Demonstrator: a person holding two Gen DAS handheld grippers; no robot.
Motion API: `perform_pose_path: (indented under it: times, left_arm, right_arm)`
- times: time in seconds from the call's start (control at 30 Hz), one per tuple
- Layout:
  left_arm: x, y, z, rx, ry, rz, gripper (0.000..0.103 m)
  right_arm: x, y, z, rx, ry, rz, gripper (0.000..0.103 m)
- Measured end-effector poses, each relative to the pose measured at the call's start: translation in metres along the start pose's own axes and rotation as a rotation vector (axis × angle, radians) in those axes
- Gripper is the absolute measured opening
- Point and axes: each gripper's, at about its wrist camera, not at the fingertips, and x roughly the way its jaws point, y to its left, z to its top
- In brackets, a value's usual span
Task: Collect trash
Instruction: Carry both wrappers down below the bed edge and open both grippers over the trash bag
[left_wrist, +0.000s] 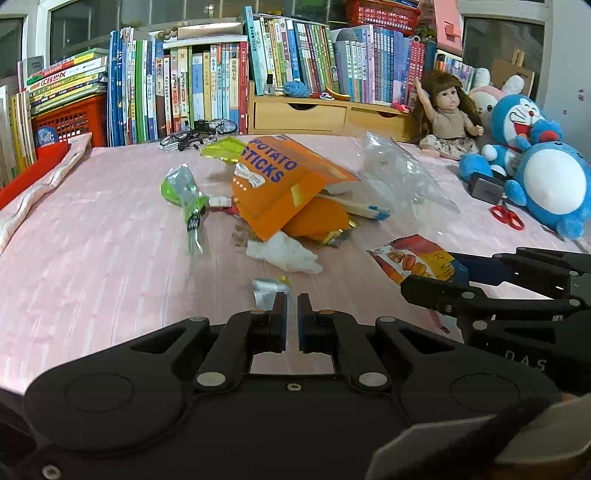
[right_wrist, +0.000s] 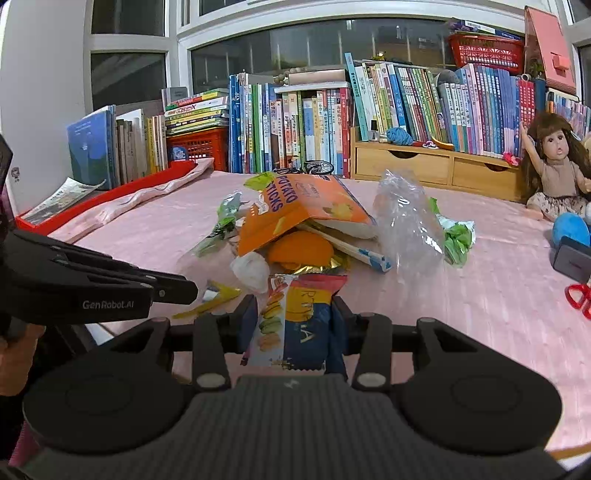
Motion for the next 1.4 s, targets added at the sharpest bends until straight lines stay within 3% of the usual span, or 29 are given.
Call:
perform_pose_path:
  times: [0.33,0.57,0.8,0.83,0.9,0.93,0.97,1.2,1.27,1.33,1.37,1.4]
  left_arm:
    - [-0.054,-0.001,-0.050,0.015,0.074,-0.100,0.005]
    - [-0.046,-0.002,-0.080,0.007,0.178,-0.088,0.005]
    - [-0.062,-0.003,-0.048,0.067,-0.015,-0.043,0.011]
    - [-0.059,-0.003,-0.042,0.062,-0.034,-0.032,0.014]
    - [-0.047,0.001,-0.031,0.034,-0.076,-0.014,0.031]
    - [-0.040,0.004,-0.027,0.019,-0.087,-0.011,0.048]
    - [-0.030,0.006,-0.022,0.002,-0.092,-0.001,0.052]
    - [0.045,0.012,-0.012,-0.041,0.001,0.061,0.053]
    - [0.051,0.010,-0.013,-0.023,-0.041,0.095,0.052]
    - [0.056,0.011,-0.012,-0.026,-0.034,0.090,0.044]
    - [0.055,0.011,-0.012,-0.036,-0.045,0.084,0.026]
    - [0.056,0.013,-0.012,-0.054,-0.045,0.068,0.024]
  right_arm:
    - [-0.037,0.021,-0.038,-0.009,0.131,0.112,0.047]
    - [-0.031,0.023,-0.070,0.019,0.255,0.109,0.047]
    - [-0.043,0.022,-0.052,-0.009,0.173,0.111,0.048]
    - [-0.044,0.021,-0.048,-0.006,0.160,0.109,0.048]
    - [-0.045,0.019,-0.041,-0.003,0.132,0.106,0.048]
    - [-0.046,0.019,-0.038,-0.006,0.122,0.100,0.048]
    - [-0.046,0.018,-0.036,-0.010,0.111,0.093,0.048]
    - [-0.042,0.013,-0.030,-0.015,0.074,0.054,0.049]
    - [-0.040,0.011,-0.030,-0.009,0.069,0.048,0.049]
    - [-0.038,0.009,-0.030,-0.004,0.067,0.044,0.049]
    - [-0.037,0.008,-0.030,-0.002,0.067,0.043,0.049]
    - [-0.036,0.007,-0.029,0.000,0.066,0.042,0.049]
